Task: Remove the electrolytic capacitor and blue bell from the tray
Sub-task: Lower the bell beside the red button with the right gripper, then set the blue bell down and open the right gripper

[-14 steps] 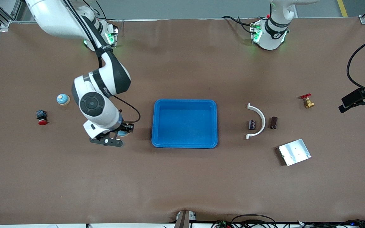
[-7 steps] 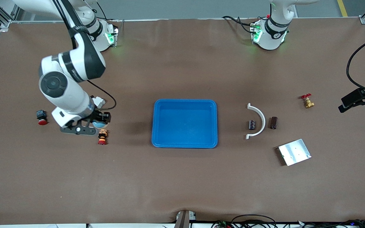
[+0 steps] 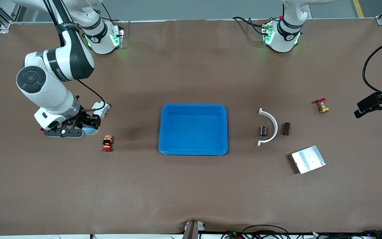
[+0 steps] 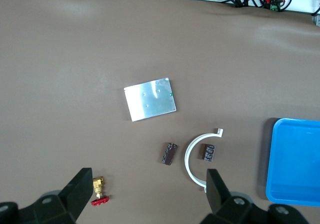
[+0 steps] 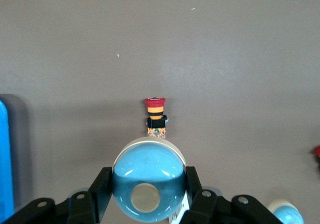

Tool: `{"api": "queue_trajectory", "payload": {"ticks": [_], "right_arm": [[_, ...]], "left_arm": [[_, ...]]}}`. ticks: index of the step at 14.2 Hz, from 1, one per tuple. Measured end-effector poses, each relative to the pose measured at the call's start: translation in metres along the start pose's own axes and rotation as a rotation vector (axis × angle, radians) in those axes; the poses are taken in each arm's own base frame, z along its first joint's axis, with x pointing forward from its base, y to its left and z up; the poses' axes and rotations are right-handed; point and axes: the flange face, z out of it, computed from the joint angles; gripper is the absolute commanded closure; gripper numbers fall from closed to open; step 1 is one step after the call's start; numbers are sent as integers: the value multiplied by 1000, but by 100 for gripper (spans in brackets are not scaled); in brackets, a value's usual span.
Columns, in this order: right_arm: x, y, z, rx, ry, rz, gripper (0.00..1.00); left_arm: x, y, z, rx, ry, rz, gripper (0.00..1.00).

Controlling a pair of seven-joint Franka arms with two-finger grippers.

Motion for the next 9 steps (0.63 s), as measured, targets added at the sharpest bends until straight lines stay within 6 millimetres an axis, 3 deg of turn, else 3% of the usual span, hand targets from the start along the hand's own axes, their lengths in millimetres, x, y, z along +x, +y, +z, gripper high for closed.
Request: {"api": "queue_trajectory", "payload": {"ticks": [2,7,9], "right_arm": [[-8,13,27,13,36,-26,100],[-34,74,90,28,131,-88,100],[-41,86,109,28,122,-94,100]], "left_arm": [[0,-1,0,0,0,-1,0],[0,-2,0,0,0,-3,0],[0,-2,0,1,-1,-4,0]]}}
